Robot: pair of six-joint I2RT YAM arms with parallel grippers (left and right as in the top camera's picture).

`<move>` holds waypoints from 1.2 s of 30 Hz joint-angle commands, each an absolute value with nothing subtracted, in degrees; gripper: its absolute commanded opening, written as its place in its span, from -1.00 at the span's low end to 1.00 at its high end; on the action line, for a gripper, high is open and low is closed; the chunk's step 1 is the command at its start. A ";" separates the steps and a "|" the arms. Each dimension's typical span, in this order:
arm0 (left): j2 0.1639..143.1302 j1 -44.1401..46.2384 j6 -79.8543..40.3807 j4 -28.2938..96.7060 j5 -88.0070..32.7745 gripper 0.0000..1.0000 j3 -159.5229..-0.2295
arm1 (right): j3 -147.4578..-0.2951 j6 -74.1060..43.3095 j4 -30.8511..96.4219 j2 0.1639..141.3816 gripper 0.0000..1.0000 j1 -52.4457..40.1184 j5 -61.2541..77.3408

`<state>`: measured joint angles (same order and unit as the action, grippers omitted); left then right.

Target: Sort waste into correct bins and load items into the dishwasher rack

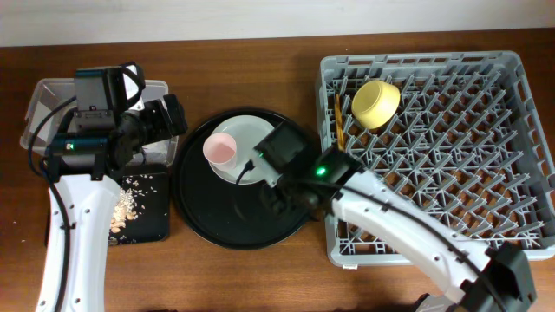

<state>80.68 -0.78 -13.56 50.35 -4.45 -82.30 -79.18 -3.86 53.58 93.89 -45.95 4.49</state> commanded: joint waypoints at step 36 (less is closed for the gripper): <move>80.51 -0.93 -13.67 50.26 -4.47 0.98 -82.98 | -88.51 15.59 60.80 99.66 -0.92 -10.15 55.09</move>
